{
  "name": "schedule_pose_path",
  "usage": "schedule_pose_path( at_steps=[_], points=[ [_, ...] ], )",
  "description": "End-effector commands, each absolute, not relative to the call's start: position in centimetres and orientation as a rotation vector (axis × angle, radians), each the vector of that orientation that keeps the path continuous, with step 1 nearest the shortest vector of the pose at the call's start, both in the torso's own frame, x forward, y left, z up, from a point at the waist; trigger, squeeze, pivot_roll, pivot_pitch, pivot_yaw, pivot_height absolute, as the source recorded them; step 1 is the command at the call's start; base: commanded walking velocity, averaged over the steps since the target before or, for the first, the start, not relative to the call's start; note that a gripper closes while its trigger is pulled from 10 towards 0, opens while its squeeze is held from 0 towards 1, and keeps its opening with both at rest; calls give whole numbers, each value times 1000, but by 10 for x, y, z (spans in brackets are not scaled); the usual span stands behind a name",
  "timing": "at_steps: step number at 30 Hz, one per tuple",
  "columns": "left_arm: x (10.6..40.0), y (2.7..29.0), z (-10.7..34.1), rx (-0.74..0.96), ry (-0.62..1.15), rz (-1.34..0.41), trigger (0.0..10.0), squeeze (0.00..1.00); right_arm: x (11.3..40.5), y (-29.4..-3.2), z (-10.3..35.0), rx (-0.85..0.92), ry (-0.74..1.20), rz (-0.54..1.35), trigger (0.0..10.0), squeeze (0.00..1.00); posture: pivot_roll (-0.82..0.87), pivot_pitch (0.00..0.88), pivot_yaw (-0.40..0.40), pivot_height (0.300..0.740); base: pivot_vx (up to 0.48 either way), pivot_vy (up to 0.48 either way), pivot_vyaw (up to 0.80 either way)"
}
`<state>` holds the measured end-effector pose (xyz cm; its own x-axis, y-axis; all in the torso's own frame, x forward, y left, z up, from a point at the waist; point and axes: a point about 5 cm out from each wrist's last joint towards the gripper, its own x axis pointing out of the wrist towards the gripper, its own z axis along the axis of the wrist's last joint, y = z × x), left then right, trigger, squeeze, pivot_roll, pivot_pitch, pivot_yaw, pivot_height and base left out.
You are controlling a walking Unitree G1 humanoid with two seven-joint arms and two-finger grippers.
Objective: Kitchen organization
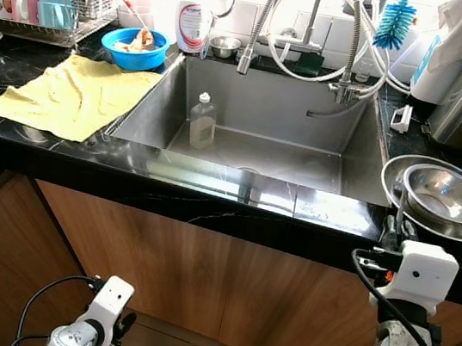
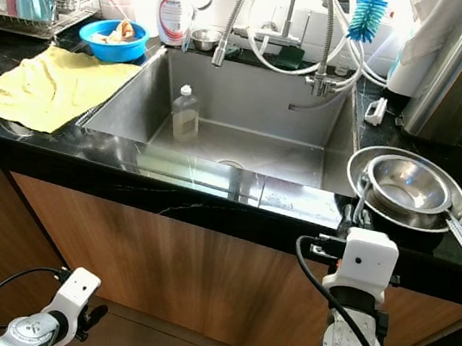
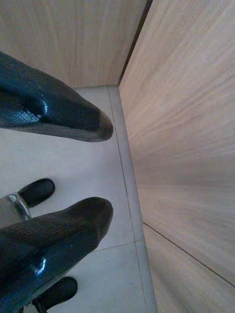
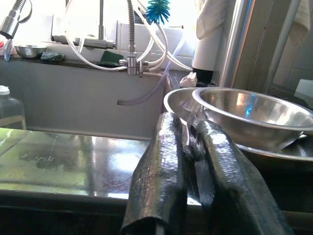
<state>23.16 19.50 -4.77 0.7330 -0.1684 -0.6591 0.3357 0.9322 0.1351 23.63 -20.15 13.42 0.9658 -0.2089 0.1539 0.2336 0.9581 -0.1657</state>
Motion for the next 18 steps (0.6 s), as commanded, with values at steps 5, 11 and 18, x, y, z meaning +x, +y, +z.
schedule_pose_path(
  at_steps=[5,11,18],
  points=[
    [230,200,-48,271,704,-278,10000,0,241,-199,137,-161,-144,-219,0,0,-130,0,40,740,0,0,0],
    [230,199,-48,272,693,-279,10000,0,243,-197,140,-152,-161,-211,0,0,-129,0,40,740,0,0,0],
    [233,199,-45,269,672,-268,10000,0,246,-196,148,-152,-193,-209,0,0,-129,0,41,740,0,0,0]
  ],
)
